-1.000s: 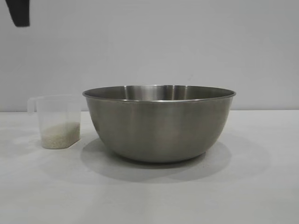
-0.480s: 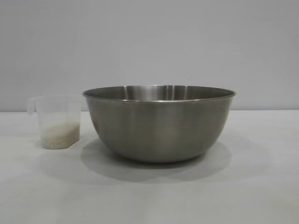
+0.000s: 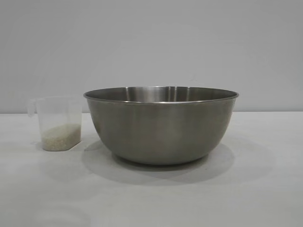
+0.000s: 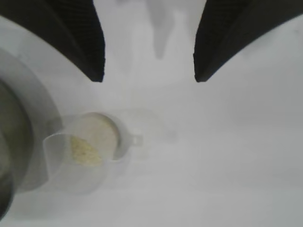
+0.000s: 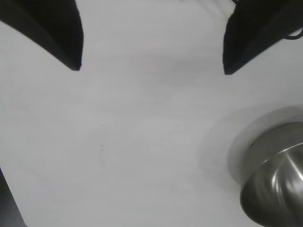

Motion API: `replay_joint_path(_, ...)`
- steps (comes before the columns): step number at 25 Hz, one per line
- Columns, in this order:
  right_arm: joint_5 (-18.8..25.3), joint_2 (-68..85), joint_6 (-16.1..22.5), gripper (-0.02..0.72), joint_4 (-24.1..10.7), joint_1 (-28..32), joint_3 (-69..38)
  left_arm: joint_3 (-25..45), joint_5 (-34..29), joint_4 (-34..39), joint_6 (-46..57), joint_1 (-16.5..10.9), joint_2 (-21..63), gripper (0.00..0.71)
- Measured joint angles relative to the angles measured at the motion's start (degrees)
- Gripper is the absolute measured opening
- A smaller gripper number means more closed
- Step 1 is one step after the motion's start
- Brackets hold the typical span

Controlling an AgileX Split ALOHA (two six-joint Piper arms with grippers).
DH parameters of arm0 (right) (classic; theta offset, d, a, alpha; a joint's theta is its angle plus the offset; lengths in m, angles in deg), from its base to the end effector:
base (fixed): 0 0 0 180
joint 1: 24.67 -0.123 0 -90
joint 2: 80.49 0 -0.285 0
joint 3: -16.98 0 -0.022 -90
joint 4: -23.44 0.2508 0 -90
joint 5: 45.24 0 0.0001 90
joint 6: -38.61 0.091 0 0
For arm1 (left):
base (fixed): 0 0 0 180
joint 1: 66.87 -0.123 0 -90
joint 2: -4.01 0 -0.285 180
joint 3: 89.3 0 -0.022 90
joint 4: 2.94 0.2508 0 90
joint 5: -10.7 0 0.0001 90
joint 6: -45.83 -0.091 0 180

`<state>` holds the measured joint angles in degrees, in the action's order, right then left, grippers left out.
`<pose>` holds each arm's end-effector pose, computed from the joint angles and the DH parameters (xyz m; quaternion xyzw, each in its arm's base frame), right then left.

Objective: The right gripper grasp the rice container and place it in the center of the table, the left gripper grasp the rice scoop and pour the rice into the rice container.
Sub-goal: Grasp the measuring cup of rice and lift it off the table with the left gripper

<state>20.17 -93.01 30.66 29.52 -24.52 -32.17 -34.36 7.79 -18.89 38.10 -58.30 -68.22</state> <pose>0.0044 0.0088 0.2686 -0.0625 0.8918 0.0214 0.4476 0.1935 -0.0305 0.2019 0.0059 0.9062 -0.0679 0.4174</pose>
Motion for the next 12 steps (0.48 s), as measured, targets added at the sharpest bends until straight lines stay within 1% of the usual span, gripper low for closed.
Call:
replay_joint_path(2, 0.0, 0.0, 0.0, 0.557, 0.0, 0.0, 0.0, 3.2, 7.6, -0.1, 0.0, 1.1, 0.1, 0.407)
replay_joint_path(5, 0.0, 0.0, 0.0, 0.557, 0.0, 0.0, 0.0, 7.8, 18.4, 0.8, 0.0, 4.3, 0.3, 0.407)
replay_joint_path(8, 0.0, 0.0, 0.0, 0.557, 0.0, 0.0, 0.0, 12.2, 28.0, 2.5, 0.0, 6.7, 0.4, 0.407)
replay_joint_path(12, 0.0, 0.0, 0.0, 0.557, 0.0, 0.0, 0.0, 17.3, 39.7, 3.5, 0.1, 7.5, -1.1, 0.407)
